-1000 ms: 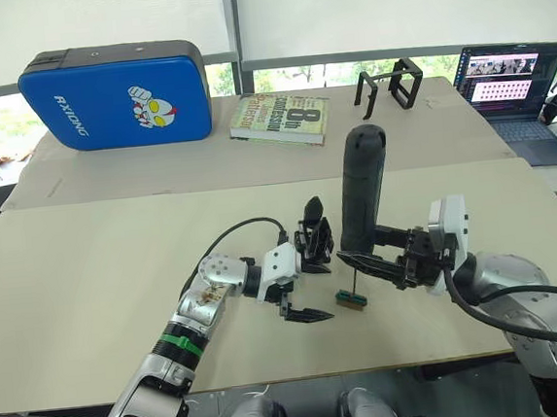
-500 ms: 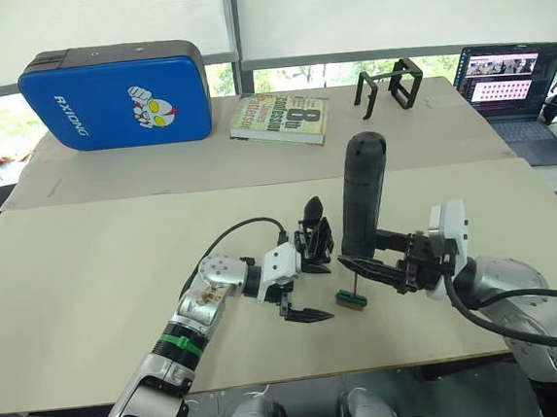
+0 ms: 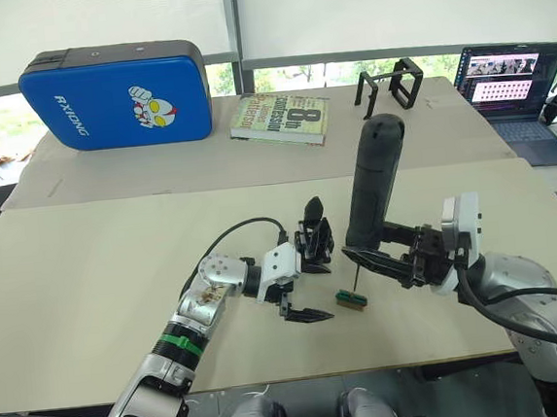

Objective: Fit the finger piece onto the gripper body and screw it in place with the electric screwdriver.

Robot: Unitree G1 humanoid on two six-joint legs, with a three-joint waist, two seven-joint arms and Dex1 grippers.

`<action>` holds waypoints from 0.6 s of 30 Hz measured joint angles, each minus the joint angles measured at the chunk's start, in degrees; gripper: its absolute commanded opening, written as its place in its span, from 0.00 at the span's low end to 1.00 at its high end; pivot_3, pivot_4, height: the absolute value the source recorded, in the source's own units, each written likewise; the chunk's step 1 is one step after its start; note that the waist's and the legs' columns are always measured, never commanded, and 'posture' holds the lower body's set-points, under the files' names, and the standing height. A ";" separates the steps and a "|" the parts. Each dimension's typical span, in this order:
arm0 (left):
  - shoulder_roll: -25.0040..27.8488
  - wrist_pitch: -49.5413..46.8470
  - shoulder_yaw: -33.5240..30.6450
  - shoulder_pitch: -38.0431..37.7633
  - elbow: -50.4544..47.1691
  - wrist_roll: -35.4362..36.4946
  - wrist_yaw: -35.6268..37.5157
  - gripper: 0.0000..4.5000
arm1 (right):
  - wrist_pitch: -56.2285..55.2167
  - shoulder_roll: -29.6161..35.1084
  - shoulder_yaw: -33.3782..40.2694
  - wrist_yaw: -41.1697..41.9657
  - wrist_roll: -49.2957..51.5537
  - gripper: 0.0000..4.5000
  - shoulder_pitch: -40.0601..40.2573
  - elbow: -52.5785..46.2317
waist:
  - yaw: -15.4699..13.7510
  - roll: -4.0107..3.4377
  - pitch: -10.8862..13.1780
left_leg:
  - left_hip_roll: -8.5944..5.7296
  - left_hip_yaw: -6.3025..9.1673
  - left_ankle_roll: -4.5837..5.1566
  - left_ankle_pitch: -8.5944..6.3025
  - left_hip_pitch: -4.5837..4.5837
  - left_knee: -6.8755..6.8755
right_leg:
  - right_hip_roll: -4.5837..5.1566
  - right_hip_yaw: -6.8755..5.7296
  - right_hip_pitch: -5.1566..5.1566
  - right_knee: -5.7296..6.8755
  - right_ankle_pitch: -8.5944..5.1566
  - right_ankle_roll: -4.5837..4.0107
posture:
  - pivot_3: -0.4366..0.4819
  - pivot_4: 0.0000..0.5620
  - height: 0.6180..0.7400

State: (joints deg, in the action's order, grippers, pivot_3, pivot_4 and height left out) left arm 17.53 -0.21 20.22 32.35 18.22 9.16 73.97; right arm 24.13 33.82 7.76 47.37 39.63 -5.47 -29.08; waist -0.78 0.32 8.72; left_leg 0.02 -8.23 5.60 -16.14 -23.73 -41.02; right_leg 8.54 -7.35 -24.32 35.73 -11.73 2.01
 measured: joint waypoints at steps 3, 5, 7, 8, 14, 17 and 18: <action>-0.09 -0.20 0.01 -0.01 -0.11 0.03 0.09 1.00 | -0.02 -0.64 0.07 -0.64 0.00 0.42 0.26 -0.34 | 0.03 0.00 0.00 | 0.01 0.00 0.00 0.00 0.00 0.01 | -0.01 -0.01 -0.01 0.00 0.00 0.00 | 0.48 0.27 1.00; -0.16 -1.04 0.02 -0.03 -0.53 0.07 0.34 1.00 | -0.04 -1.56 0.07 -1.58 0.00 0.42 0.55 -1.00 | 0.02 0.00 0.00 | 0.01 0.00 0.00 0.00 0.00 0.01 | -0.01 -0.01 0.00 0.00 0.00 0.00 | 0.48 0.27 1.00; -0.24 -1.45 0.05 -0.22 -1.25 0.14 0.63 1.00 | -0.05 -2.14 0.07 -2.51 0.00 0.42 0.62 -1.57 | 0.01 0.00 0.00 | 0.00 0.00 0.00 0.00 0.00 0.01 | -0.01 0.00 0.00 0.00 0.00 0.00 | 0.48 0.27 1.00; -0.29 -1.50 0.07 -0.27 -1.48 0.18 0.77 1.00 | -0.05 -2.18 0.07 -2.69 0.00 0.42 0.62 -1.80 | 0.00 0.00 0.00 | 0.00 0.00 0.00 0.00 0.00 0.01 | -0.01 0.00 0.00 0.00 0.00 0.00 | 0.48 0.27 1.00; -0.59 -1.59 0.08 -0.35 -1.58 0.18 1.01 1.00 | -0.05 -2.25 0.00 -3.96 -0.27 0.42 1.27 -3.03 | 0.02 0.00 0.00 | 0.00 0.00 0.00 0.00 0.00 0.01 | -0.01 -0.01 0.00 0.00 0.00 0.00 | 0.48 0.27 1.00; -0.60 -1.58 0.08 -0.35 -1.58 0.17 1.04 1.00 | -0.05 -2.25 -0.01 -4.00 -0.64 0.42 1.71 -3.02 | 0.02 0.00 0.00 | 0.00 0.00 0.00 0.00 0.00 0.01 | -0.01 0.00 0.00 0.00 0.00 0.00 | 0.48 0.27 1.00; -0.61 -1.58 0.09 -0.35 -1.58 0.16 1.05 1.00 | -0.05 -2.24 -0.01 -4.00 -0.70 0.42 1.70 -3.02 | 0.03 0.00 0.00 | 0.00 0.00 0.00 0.00 0.00 0.01 | -0.01 0.00 0.00 0.00 0.00 0.00 | 0.48 0.27 1.00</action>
State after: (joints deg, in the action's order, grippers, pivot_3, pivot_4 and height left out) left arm 16.92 -1.79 20.31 32.00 16.64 9.32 75.02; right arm 24.08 31.57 7.75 43.37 38.93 -3.77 -32.11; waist -0.75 0.32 8.72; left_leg 0.02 -8.24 5.60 -16.14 -23.73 -41.01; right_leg 8.52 -7.35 -24.32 35.74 -11.73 2.01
